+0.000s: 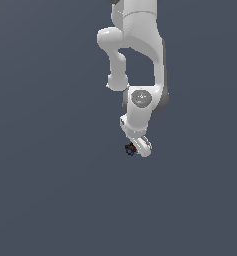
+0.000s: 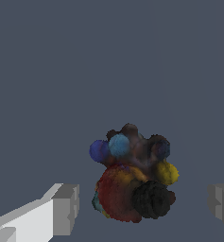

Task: Pick up the object and move it to a goal position.

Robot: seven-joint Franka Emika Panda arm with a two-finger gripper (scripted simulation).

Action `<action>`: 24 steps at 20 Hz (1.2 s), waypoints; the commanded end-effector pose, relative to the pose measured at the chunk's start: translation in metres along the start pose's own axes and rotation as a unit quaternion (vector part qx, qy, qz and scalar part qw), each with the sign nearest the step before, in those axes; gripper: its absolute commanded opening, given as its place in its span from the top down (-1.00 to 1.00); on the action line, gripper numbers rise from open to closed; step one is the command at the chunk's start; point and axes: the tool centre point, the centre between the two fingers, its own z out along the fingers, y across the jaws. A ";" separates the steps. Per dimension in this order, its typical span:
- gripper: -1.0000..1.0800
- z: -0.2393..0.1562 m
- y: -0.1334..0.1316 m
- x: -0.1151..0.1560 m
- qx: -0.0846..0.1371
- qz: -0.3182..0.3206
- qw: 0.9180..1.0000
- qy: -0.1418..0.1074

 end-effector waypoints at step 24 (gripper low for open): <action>1.00 0.017 -0.008 0.003 0.004 0.002 1.000 0.002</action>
